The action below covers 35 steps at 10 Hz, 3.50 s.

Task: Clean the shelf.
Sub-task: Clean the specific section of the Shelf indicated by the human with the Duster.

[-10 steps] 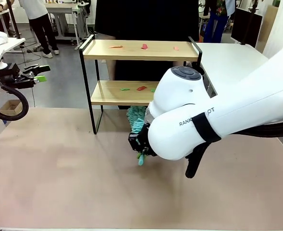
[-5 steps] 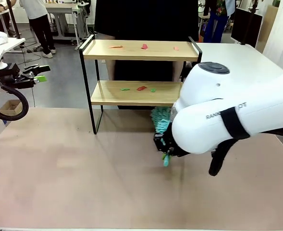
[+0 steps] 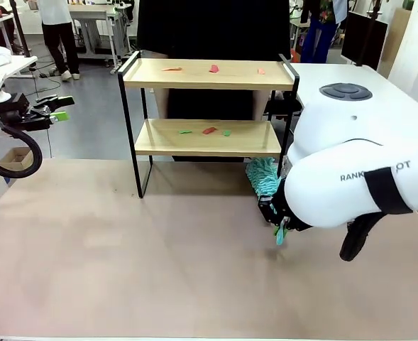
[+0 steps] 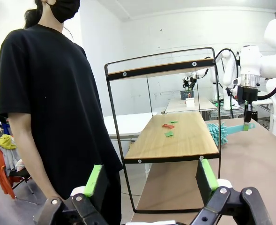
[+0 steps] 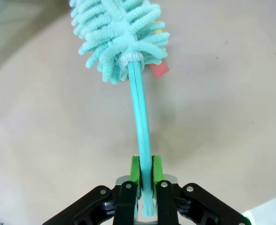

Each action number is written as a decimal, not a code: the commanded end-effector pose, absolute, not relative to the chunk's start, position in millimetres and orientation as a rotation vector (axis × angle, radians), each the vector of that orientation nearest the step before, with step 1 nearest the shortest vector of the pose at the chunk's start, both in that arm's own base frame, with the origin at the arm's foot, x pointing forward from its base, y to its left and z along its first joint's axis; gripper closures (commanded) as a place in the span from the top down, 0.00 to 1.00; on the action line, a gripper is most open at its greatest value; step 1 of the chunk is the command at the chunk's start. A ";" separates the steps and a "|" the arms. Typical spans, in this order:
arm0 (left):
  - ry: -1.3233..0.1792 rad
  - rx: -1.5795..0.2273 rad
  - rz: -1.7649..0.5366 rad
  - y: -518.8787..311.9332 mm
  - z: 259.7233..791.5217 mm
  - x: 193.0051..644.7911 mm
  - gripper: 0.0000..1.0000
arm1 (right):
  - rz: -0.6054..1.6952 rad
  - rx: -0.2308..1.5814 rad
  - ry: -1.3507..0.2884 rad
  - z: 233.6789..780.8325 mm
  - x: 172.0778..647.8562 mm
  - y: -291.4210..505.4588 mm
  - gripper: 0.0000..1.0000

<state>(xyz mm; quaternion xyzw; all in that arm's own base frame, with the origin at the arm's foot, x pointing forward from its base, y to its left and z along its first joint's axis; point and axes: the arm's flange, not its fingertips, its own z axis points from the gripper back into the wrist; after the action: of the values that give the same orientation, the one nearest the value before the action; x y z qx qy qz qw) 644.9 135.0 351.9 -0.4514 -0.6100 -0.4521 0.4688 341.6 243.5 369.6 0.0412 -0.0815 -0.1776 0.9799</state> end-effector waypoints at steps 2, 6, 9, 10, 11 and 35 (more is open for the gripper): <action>-1.505 -1.101 -1.113 135.6 354.7 643.2 1.00 | -0.358 0.083 -0.164 369.6 341.6 243.5 0.13; -1.505 -1.101 -1.113 135.6 354.7 643.2 1.00 | -0.282 0.114 -0.264 382.0 327.8 252.1 0.13; -1.505 -1.101 -1.113 135.6 354.7 643.2 1.00 | -0.176 0.174 -0.286 396.4 317.5 240.8 0.13; -1.505 -1.101 -1.113 135.6 354.7 643.2 1.00 | -0.155 0.171 -0.294 401.1 314.3 236.3 0.13; -1.505 -1.101 -1.113 135.6 354.7 643.2 1.00 | -0.135 0.176 -0.296 406.5 311.3 231.2 0.13; -1.505 -1.101 -1.113 135.6 354.7 643.2 1.00 | 0.802 0.219 0.151 528.8 174.5 109.1 0.13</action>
<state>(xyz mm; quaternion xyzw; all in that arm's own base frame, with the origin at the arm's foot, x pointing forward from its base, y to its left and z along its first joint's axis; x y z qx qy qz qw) 645.2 135.1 352.2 -0.4512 -0.6101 -0.4524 0.4686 175.8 108.0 528.5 0.1008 0.0724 0.3863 0.9140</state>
